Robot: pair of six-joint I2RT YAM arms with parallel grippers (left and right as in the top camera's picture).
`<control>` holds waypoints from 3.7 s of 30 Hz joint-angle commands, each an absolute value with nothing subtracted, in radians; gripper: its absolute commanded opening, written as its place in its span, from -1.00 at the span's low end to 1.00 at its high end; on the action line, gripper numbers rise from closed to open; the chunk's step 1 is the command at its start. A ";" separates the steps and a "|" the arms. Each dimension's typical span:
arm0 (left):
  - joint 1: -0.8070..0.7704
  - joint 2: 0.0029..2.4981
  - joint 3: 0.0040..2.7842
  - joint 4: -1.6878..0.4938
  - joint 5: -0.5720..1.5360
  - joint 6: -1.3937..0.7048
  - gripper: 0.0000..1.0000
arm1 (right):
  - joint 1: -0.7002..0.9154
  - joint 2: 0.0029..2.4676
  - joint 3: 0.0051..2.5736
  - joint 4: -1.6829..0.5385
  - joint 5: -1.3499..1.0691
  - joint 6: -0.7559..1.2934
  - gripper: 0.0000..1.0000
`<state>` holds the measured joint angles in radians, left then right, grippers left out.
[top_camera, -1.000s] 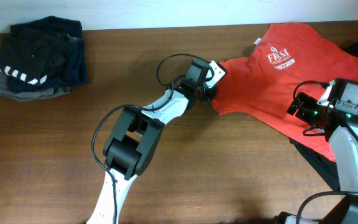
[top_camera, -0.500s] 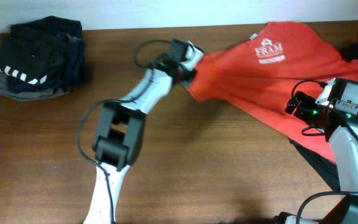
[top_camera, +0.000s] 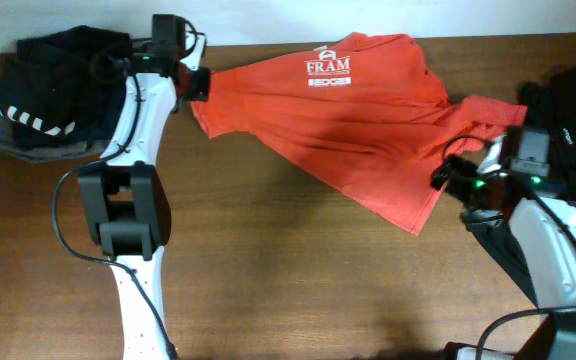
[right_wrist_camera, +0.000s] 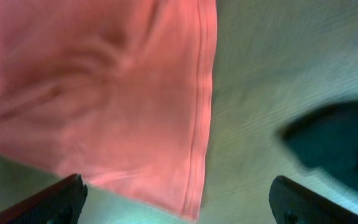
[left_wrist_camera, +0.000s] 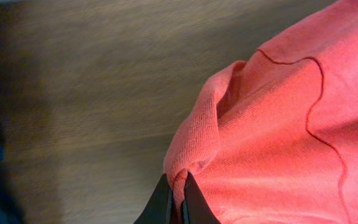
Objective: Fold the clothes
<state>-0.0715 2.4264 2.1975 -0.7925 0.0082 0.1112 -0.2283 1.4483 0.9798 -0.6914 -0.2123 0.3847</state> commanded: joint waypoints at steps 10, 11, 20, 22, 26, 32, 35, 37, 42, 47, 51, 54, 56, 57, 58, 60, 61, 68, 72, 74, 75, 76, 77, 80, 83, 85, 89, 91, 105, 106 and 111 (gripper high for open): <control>-0.036 2.427 2.216 -0.804 -0.061 0.075 -0.99 | 0.014 1.698 0.986 -0.807 -0.288 0.658 0.97; -0.036 2.427 2.216 -0.804 -0.062 0.075 -0.99 | 0.020 1.712 0.986 -0.811 -0.288 0.667 0.97; -0.036 2.427 2.216 -0.804 -0.061 0.075 -0.99 | 0.025 1.742 0.986 -0.803 -0.117 0.667 0.98; -0.036 2.427 2.216 -0.804 -0.061 0.075 -0.98 | 0.025 1.742 0.986 -0.783 -0.115 0.628 0.99; -0.036 2.427 2.216 -0.804 -0.061 0.075 -0.98 | 0.025 1.742 0.985 -0.774 -0.115 0.625 0.75; -0.036 2.427 2.216 -0.813 -0.061 0.075 -0.98 | 0.025 1.743 0.953 -0.744 -0.116 0.625 0.53; -0.036 2.427 2.216 -0.824 -0.061 0.075 -0.99 | 0.025 1.744 0.952 -0.741 -0.115 0.625 0.37; -0.036 2.427 2.216 -0.828 -0.061 0.075 -0.98 | 0.025 1.744 0.952 -0.739 -0.115 0.625 0.19; -0.036 2.427 2.216 -0.832 -0.061 0.075 -0.98 | 0.025 1.751 0.952 -0.733 -0.114 0.625 -0.31; -0.036 2.425 2.217 -0.849 -0.063 0.068 -0.98 | 0.025 1.756 0.952 -0.732 -0.102 0.626 -0.92; -0.035 2.425 2.217 -0.912 -0.161 -0.010 -0.98 | 0.025 1.756 0.952 -0.749 -0.061 0.627 -0.92; -0.031 2.423 2.217 -0.972 -0.249 -0.060 -0.98 | 0.024 1.751 0.957 -0.792 -0.021 0.639 -0.92; -0.027 2.420 2.218 -1.034 -0.304 -0.129 -0.98 | 0.019 1.737 0.970 -0.843 0.032 0.667 -0.92; -0.023 2.416 2.218 -1.077 -0.327 -0.176 -0.99 | 0.011 1.722 0.982 -0.878 0.061 0.676 -0.92; -0.022 2.416 2.218 -1.103 -0.340 -0.210 -0.98 | 0.004 1.713 0.991 -0.899 0.076 0.680 -0.92; -0.016 2.409 2.218 -1.184 -0.368 -0.298 -0.99 | -0.019 1.685 1.017 -0.957 0.117 0.697 -0.92; -0.014 2.405 2.218 -1.229 -0.391 -0.337 -0.99 | -0.035 1.671 1.030 -0.983 0.130 0.697 -0.92; -0.012 2.345 2.218 -1.409 -0.495 -0.519 -0.98 | -0.146 1.631 1.072 -1.166 0.289 0.771 -0.92; -0.017 2.300 2.218 -1.449 -0.495 -0.535 -0.99 | -0.201 1.630 1.072 -1.193 0.311 0.788 -0.92; -0.020 2.278 2.218 -1.465 -0.495 -0.535 -0.98 | -0.219 1.630 1.073 -1.194 0.312 0.797 -0.92; -0.022 2.267 2.218 -1.475 -0.496 -0.538 -0.98 | -0.226 1.630 1.073 -1.196 0.313 0.804 -0.92; -0.023 2.256 2.218 -1.483 -0.500 -0.548 -0.99 | -0.233 1.630 1.073 -1.198 0.323 0.817 -0.92; -0.023 2.244 2.218 -1.486 -0.507 -0.553 -0.98 | -0.237 1.630 1.073 -1.198 0.336 0.826 -0.92; -0.024 2.214 2.218 -1.475 -0.525 -0.553 -0.99 | -0.245 1.629 1.083 -1.198 0.372 0.842 -0.92; -0.026 2.196 2.218 -1.480 -0.543 -0.553 -0.96 | -0.245 1.629 1.101 -1.202 0.398 0.850 -0.92; -0.038 2.192 2.218 -1.503 -0.547 -0.553 -0.96 | -0.245 1.629 1.118 -1.205 0.405 0.851 -0.92; -0.073 2.192 2.218 -1.592 -0.546 -0.556 -0.96 | -0.245 1.629 1.148 -1.205 0.406 0.850 -0.92; -0.089 2.191 2.218 -1.658 -0.546 -0.587 -0.96 | -0.245 1.629 1.156 -1.205 0.412 0.850 -0.92; -0.155 2.185 2.219 -1.650 -0.498 -0.496 0.98 | -0.245 1.629 1.216 -1.148 0.461 0.797 0.97; -0.154 2.184 2.223 -1.647 -0.498 -0.479 0.98 | -0.245 1.629 1.222 -1.142 0.452 0.782 0.97; -0.158 2.184 2.247 -1.554 -0.458 -0.421 0.98 | -0.245 1.629 1.244 -1.030 0.293 0.597 0.97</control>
<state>-0.1535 2.2307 2.2120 -1.6119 -0.4591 -0.5041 -0.2409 1.6482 1.2144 -1.0870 0.4042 0.7441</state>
